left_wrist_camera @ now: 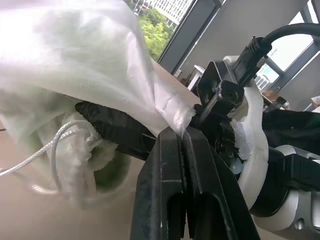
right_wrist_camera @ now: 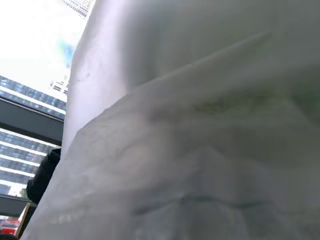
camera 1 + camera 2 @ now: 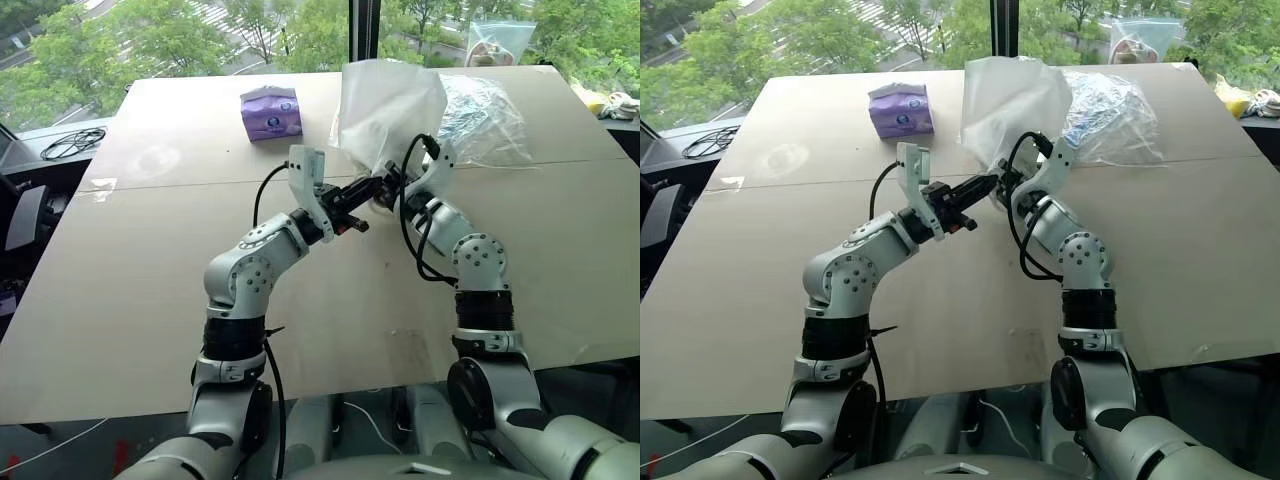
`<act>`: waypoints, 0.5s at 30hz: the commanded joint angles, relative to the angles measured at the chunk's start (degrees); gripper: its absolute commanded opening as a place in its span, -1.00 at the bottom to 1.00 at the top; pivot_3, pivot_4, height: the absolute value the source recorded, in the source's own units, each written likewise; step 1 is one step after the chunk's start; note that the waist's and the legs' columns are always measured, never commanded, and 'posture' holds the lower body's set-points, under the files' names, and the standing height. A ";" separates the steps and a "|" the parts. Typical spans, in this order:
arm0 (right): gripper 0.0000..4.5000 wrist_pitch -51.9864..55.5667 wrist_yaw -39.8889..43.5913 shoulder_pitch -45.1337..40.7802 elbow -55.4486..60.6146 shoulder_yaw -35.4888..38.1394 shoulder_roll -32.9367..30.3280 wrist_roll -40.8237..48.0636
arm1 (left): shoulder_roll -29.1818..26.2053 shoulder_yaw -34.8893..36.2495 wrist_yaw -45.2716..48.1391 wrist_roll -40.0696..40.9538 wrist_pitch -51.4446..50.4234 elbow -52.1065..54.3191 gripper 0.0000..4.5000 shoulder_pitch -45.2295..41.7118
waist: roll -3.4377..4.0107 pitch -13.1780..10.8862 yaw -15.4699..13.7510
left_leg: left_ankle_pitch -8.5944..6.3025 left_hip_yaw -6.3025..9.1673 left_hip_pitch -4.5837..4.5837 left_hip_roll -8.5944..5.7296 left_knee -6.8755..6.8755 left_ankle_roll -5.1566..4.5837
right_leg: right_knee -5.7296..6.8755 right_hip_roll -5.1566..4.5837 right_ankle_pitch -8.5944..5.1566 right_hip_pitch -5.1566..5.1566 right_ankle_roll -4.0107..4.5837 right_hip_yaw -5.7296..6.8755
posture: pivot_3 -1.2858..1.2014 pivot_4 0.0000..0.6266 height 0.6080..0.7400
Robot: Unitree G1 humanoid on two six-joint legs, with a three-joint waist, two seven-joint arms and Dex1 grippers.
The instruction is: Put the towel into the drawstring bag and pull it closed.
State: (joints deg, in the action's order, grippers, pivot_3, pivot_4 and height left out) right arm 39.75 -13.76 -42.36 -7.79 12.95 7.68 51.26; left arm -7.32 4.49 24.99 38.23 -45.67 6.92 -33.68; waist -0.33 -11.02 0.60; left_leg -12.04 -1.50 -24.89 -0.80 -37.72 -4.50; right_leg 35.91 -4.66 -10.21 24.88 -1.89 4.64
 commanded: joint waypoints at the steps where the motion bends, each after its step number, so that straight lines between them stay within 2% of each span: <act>1: -0.33 -2.46 -0.81 -0.78 3.37 0.78 4.14 0.72 | 0.65 0.75 -0.54 0.38 1.59 -0.10 -1.00 -2.13 | 0.00 0.00 -0.01 | 0.00 0.00 0.01 0.00 0.03 0.00 | 0.00 0.01 0.00 0.01 0.00 0.00 | 0.03 -0.52 1.00; 2: -0.07 -2.09 -0.72 -0.57 3.81 0.23 3.40 0.34 | 0.72 1.06 -1.01 0.06 1.94 -0.74 -1.00 -2.51 | 0.00 0.00 -0.01 | 0.00 0.00 0.00 0.00 0.04 0.00 | 0.00 0.01 0.00 0.01 0.00 0.01 | 0.03 -0.52 1.00; 7: 0.92 3.73 3.24 1.87 8.32 -6.39 -3.50 -4.83 | 0.66 2.01 -2.69 -1.45 4.22 -3.66 -1.00 -4.70 | 0.00 0.00 0.10 | 0.00 -0.11 0.03 0.00 0.05 0.00 | 0.00 0.02 0.00 0.01 -0.01 0.01 | 0.03 -0.52 1.00; 12: 0.97 8.39 9.81 5.16 14.65 -12.45 -10.49 -8.32 | 0.56 3.69 -3.84 -2.00 5.64 -6.23 -1.00 -7.77 | -0.01 0.00 0.01 | 0.00 -0.18 0.04 0.00 0.05 -0.01 | -0.01 0.02 0.00 0.02 -0.02 0.06 | 0.03 -0.52 1.00; 15: 0.97 9.88 13.56 6.35 17.80 -13.36 -13.74 -8.65 | -0.19 4.31 -3.47 -1.89 5.93 -7.33 -1.00 -9.08 | -0.01 0.00 -0.14 | 0.00 -0.19 0.04 0.00 0.05 -0.01 | 0.00 0.01 0.00 0.02 -0.03 0.07 | 0.03 -0.52 1.00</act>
State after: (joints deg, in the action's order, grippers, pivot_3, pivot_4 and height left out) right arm 49.21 -2.53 -35.79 6.04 -0.62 -5.18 42.75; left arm -7.01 7.63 21.06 36.08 -41.11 -1.23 -41.26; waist -0.35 -11.02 0.46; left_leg -12.04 -1.69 -24.86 -0.80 -37.67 -4.51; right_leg 35.90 -4.65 -10.22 24.90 -1.92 4.71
